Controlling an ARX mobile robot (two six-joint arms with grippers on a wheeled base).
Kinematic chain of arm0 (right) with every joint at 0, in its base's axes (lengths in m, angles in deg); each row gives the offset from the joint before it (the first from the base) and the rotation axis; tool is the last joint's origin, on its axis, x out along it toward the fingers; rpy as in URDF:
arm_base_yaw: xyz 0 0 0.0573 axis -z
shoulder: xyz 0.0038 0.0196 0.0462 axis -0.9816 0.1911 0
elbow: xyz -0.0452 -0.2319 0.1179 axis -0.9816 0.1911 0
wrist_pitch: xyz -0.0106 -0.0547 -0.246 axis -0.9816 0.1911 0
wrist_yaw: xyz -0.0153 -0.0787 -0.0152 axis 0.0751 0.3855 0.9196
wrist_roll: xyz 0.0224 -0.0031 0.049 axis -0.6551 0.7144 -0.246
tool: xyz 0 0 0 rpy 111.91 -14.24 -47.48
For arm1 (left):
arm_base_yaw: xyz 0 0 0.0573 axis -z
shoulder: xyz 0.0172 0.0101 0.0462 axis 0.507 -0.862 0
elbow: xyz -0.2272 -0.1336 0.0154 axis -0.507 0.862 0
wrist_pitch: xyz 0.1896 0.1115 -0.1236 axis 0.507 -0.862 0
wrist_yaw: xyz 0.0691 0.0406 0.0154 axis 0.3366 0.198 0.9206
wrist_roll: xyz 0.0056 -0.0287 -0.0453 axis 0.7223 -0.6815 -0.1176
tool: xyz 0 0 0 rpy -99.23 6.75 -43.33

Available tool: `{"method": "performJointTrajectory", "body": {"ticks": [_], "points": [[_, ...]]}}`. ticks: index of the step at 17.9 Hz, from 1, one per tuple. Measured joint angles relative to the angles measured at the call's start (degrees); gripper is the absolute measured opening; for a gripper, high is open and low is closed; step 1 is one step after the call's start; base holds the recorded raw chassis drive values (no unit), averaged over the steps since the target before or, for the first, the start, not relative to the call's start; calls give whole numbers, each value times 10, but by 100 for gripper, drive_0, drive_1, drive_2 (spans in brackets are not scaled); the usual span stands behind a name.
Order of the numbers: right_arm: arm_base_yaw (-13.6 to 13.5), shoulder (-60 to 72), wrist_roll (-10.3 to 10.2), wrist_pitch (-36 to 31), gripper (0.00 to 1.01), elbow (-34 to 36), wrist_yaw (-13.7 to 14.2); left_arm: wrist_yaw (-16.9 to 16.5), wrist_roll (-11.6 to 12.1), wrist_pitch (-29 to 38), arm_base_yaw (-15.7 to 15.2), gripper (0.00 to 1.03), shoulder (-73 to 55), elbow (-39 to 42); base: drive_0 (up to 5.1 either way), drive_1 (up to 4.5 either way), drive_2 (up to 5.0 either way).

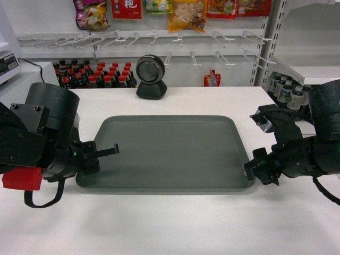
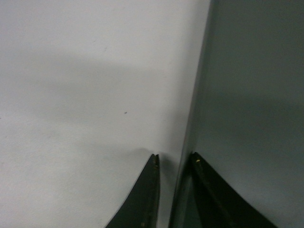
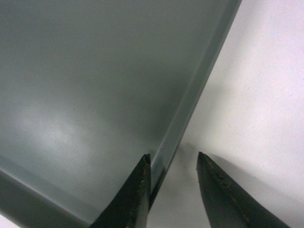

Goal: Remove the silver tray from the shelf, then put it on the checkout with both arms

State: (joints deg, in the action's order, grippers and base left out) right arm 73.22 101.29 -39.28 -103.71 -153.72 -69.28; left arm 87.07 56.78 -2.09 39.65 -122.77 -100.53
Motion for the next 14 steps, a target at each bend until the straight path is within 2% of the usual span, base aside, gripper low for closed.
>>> {"method": "performJointTrajectory", "body": {"ticks": [2, 3, 4, 5, 6, 7, 8, 10, 11, 12, 14], "points": [[6, -6, -1, -21, 48, 11, 14, 1, -2, 10, -2, 37, 5, 9, 0, 0, 0], [18, -33, -7, -23, 59, 34, 3, 7, 2, 33, -2, 48, 19, 31, 0, 0, 0], [46, -91, -45, -150, 70, 92, -2, 35, 37, 103, 5, 66, 95, 90, 0, 0, 0], [47, -101, -63, -271, 63, 117, 70, 54, 76, 186, 11, 71, 139, 119, 0, 0, 0], [46, -123, -80, -403, 52, 174, 145, 1, 113, 325, 8, 62, 172, 151, 0, 0, 0], [47, -148, -88, -487, 41, 243, 172, -45, 150, 435, 6, 52, 203, 198, 0, 0, 0], [52, -171, -92, -541, 30, 295, 174, -65, 170, 497, -2, 41, 223, 258, 0, 0, 0], [58, -240, -96, -566, 9, 360, 181, -72, 188, 532, -30, 19, 257, 347, 0, 0, 0], [58, -280, -98, -568, 2, 396, 181, -78, 192, 537, -35, 6, 301, 379, 0, 0, 0], [57, -306, -98, -567, 2, 427, 180, -87, 194, 541, -35, 1, 340, 402, 0, 0, 0], [58, -361, -99, -564, 2, 479, 181, -99, 194, 486, -43, 1, 414, 445, 0, 0, 0]]}}
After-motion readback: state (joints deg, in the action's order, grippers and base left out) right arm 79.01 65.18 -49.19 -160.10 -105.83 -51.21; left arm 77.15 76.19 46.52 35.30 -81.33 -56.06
